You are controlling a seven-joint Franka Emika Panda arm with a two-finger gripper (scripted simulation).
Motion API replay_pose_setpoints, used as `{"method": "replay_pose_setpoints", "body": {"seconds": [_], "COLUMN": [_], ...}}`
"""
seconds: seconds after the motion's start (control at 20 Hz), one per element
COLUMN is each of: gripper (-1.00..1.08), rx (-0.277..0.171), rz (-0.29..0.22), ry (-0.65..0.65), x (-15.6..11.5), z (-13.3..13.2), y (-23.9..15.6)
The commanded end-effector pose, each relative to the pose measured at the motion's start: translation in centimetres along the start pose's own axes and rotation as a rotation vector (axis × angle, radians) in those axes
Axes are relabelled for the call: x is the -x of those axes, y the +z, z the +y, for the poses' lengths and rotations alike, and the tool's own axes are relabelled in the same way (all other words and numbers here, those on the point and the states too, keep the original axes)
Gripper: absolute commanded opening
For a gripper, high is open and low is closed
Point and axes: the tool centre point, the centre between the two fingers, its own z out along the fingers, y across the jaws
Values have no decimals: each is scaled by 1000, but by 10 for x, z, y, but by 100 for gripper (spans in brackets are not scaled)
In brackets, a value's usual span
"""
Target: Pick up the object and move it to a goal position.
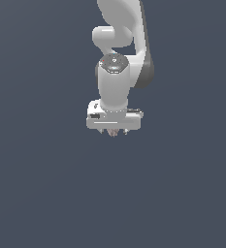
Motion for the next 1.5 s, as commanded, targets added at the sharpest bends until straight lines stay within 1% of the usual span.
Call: {"method": "replay_pose_setpoints", "body": {"seconds": [0.0, 0.2, 0.4, 0.8, 1.05, 1.25, 1.45], "gripper": [100, 100, 100, 100, 100, 100, 100], "rx": [0, 1, 1, 2, 1, 1, 1], "rz": [-1, -2, -3, -7, -9, -10, -11], "ry": [-16, -63, -131, -319, -409, -456, -479], "x": [4, 14, 30, 78, 102, 115, 121], "z": [0, 1, 2, 3, 4, 4, 4], "y": [3, 12, 24, 54, 67, 73, 76]}}
